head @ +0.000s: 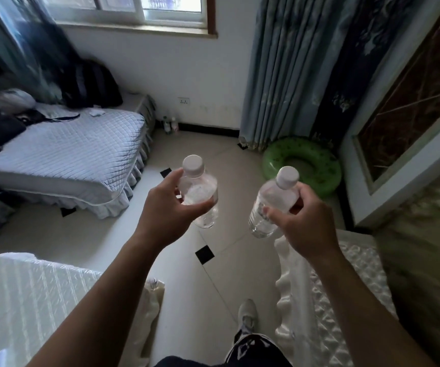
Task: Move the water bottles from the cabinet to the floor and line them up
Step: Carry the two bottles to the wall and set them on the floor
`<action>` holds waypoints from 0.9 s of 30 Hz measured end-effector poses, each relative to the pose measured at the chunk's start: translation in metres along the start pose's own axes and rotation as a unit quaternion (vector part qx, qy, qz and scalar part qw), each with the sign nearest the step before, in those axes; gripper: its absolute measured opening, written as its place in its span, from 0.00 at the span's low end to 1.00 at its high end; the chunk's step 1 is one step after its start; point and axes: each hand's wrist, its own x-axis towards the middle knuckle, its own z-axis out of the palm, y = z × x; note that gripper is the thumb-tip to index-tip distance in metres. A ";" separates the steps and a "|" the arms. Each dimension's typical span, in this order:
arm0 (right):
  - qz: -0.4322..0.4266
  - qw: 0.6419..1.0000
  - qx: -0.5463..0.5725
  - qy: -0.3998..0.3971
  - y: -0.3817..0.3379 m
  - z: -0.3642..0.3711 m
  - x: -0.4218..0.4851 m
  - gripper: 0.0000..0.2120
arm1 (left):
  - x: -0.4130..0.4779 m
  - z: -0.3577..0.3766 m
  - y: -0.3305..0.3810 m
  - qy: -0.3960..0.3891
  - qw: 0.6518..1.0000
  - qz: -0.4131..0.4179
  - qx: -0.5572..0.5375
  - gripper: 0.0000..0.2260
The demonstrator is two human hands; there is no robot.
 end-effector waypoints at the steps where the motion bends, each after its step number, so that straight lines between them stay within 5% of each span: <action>1: -0.005 1.000 0.005 -0.006 0.003 0.000 0.018 0.25 | 0.013 0.006 0.002 0.010 1.000 -0.003 0.003 0.30; 8: -0.051 0.997 0.027 -0.053 0.015 -0.006 0.131 0.30 | 0.093 0.045 0.023 0.059 0.998 -0.015 0.017 0.29; 27: -0.045 0.993 0.053 -0.094 0.009 0.069 0.359 0.26 | 0.320 0.063 -0.026 0.034 0.997 -0.059 -0.031 0.27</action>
